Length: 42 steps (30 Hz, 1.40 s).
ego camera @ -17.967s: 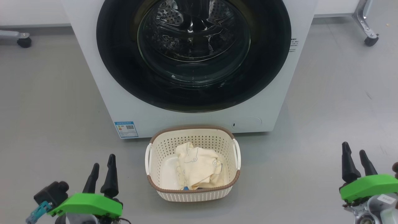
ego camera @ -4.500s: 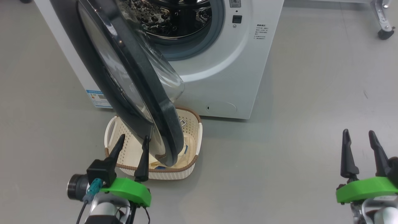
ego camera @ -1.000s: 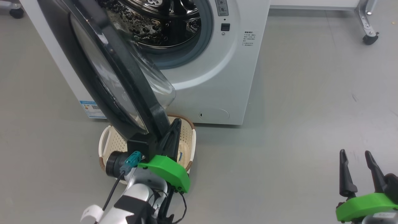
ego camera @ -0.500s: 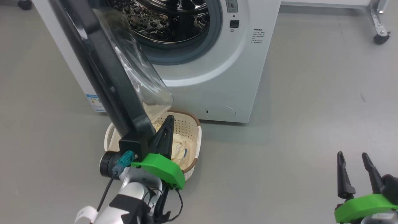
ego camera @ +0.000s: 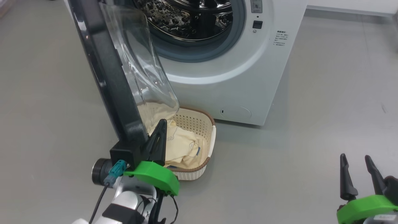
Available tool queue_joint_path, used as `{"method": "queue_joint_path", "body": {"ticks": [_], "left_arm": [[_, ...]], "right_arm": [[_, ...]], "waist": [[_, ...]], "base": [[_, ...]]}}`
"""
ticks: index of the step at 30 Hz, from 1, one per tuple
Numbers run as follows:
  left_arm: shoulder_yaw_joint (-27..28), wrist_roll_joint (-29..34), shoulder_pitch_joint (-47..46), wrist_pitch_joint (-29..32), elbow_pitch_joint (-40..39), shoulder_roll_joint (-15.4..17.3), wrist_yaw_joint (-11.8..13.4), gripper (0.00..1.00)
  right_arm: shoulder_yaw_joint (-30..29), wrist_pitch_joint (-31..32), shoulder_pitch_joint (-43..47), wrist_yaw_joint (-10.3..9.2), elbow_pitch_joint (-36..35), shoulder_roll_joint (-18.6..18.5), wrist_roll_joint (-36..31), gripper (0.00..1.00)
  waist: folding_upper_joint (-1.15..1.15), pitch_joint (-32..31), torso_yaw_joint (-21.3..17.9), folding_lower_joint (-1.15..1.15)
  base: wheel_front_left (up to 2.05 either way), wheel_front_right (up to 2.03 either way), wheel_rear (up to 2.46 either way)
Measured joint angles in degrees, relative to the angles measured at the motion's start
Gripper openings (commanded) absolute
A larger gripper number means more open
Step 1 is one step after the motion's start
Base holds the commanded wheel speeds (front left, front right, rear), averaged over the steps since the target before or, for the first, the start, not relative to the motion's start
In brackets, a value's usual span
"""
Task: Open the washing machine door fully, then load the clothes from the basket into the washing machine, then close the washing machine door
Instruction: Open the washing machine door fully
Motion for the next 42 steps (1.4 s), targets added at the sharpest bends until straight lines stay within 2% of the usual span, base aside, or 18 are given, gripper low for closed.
{"method": "queue_joint_path", "body": {"ticks": [13, 23, 33, 42], "left_arm": [[1.26, -0.04, 3.38, 0.24, -2.25, 1.92, 0.26, 0.0], [2.68, -1.11, 6.02, 0.23, -3.3, 3.57, 0.48, 0.0], [7.88, -2.87, 6.36, -0.29, -2.9, 6.01, 0.64, 0.0], [11.93, -4.14, 5.17, -1.29, 0.67, 8.05, 0.67, 0.0]], "right_arm": [[-0.15, 0.34, 0.01, 0.0, -0.05, 0.0, -0.08, 1.0], [-0.13, 1.2, 0.09, 0.0, -0.41, 0.01, -0.08, 1.0], [0.33, 2.19, 0.15, 0.0, -0.89, 0.01, -0.09, 1.0], [0.32, 2.71, 0.15, 0.0, -1.13, 0.01, -0.09, 1.0]], "waist": [[0.0, -0.43, 5.37, 0.0], [0.0, -1.06, 8.07, 0.0], [0.0, -0.49, 8.91, 0.0], [0.0, 0.27, 8.66, 0.0]], "base": [[0.0, 0.0, 0.0], [0.0, 0.0, 0.0], [0.0, 0.0, 0.0], [0.0, 0.0, 0.0]]}}
